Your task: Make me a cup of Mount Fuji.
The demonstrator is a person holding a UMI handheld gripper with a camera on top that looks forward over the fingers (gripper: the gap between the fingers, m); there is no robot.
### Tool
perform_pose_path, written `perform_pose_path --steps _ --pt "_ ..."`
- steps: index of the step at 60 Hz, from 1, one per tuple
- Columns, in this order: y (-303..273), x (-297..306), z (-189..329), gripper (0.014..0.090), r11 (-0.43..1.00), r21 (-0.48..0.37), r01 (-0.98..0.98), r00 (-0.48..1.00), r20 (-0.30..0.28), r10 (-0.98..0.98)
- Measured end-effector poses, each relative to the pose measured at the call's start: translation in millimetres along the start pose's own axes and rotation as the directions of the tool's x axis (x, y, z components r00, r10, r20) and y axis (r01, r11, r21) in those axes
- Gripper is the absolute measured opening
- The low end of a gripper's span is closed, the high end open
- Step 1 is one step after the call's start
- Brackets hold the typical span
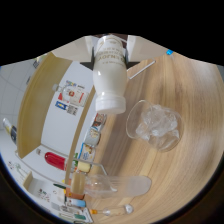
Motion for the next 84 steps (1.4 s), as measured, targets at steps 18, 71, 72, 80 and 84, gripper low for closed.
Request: perform_pose_path --steps 18,71,72,80,84 --pt "-11 54 -46 0.0486 0.693 0.266 -0.67 0.733 0.091 0.674" --pt "-2 -94 27 0.0486 -0.309 -0.151 -0.939 -0.34 0.264 0.903" --pt "-2 -94 26 0.0489 -0.31 -0.148 -0.939 -0.339 0.265 0.903" --pt "-1 -97 22 0.0501 -0.314 -0.153 -0.937 -0.344 0.26 0.902" --pt "0 -101 17 0.0504 -0.316 -0.157 -0.936 -0.347 0.251 0.904"
